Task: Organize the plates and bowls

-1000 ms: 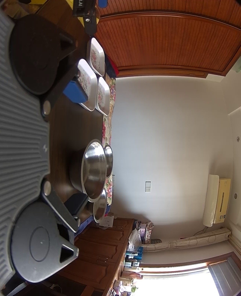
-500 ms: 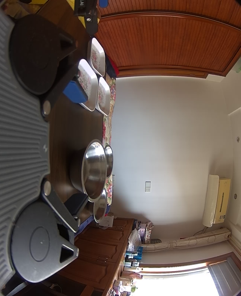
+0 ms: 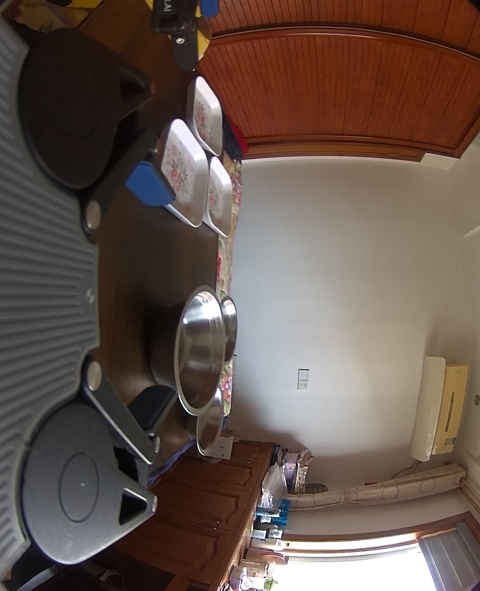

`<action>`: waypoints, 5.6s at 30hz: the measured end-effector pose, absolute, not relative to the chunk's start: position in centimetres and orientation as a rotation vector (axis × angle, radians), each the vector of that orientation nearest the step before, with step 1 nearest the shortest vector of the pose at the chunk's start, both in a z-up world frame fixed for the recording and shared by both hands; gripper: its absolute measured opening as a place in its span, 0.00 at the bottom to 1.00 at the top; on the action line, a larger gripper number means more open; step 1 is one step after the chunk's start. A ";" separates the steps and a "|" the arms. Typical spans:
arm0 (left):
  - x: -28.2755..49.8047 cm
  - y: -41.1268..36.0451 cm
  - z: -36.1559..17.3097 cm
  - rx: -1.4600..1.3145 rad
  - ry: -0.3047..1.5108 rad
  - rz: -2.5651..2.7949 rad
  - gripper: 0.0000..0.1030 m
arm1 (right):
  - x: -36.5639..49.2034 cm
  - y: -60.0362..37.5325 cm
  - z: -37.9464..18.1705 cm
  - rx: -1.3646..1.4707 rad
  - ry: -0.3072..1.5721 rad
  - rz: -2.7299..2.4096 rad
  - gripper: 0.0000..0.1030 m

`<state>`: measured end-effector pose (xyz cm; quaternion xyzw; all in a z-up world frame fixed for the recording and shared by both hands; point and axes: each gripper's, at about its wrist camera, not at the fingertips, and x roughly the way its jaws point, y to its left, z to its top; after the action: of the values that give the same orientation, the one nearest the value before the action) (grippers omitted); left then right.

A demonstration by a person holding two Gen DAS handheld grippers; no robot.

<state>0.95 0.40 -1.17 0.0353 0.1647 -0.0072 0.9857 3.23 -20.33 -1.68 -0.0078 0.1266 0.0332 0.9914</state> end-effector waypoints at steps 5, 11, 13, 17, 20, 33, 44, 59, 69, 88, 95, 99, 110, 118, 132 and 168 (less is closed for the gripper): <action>2.2 0.9 -2.3 0.077 0.372 -0.011 1.00 | 4.5 -19.5 -2.1 -0.018 0.273 0.093 1.00; 3.6 1.9 -2.9 0.071 0.397 -0.020 1.00 | 6.0 -18.0 -2.3 -0.041 0.293 0.144 1.00; 4.1 2.2 -2.8 0.068 0.404 -0.025 1.00 | 6.6 -17.4 -2.2 -0.053 0.297 0.161 1.00; 5.2 2.7 -2.7 0.065 0.414 -0.042 1.00 | 7.8 -16.5 -1.8 -0.063 0.307 0.193 1.00; 6.1 3.1 -2.6 0.061 0.416 -0.044 1.00 | 8.7 -15.8 -1.7 -0.071 0.315 0.213 1.00; 11.0 5.3 -2.7 0.034 0.467 -0.107 0.78 | 13.3 -13.1 -1.9 -0.097 0.374 0.335 1.00; 15.8 6.4 -3.9 0.047 0.509 -0.160 0.58 | 17.5 -11.5 -3.3 -0.095 0.501 0.377 0.59; 19.5 7.0 -5.8 0.012 0.577 -0.221 0.39 | 21.3 -11.7 -3.8 -0.070 0.596 0.380 0.38; 20.7 7.3 -6.6 -0.003 0.605 -0.233 0.38 | 22.0 -11.8 -3.8 -0.019 0.619 0.410 0.38; 21.5 7.3 -7.1 -0.008 0.623 -0.248 0.26 | 23.2 -11.2 -5.0 -0.065 0.653 0.392 0.30; 21.5 7.2 -7.1 -0.007 0.622 -0.248 0.15 | 23.4 -11.2 -5.3 -0.063 0.665 0.398 0.23; 21.4 7.1 -7.0 -0.008 0.623 -0.248 0.10 | 23.2 -11.4 -5.6 -0.058 0.665 0.395 0.19; 20.3 7.2 -6.7 -0.020 0.630 -0.235 0.10 | 22.4 -11.5 -5.4 -0.049 0.652 0.396 0.16; 17.7 6.3 -5.4 -0.017 0.613 -0.242 0.10 | 20.1 -12.4 -4.5 -0.032 0.622 0.385 0.15; 11.9 5.4 -3.0 0.012 0.560 -0.230 0.10 | 15.0 -13.0 -3.0 -0.018 0.564 0.400 0.15; 6.7 8.2 -6.2 -0.007 0.626 -0.200 0.10 | 9.7 -9.6 -5.8 -0.065 0.581 0.428 0.16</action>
<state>6.65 8.18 -6.15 -0.0034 0.3076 -0.0981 0.9465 9.68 -9.60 -5.80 -0.0316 0.2842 0.2092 0.9351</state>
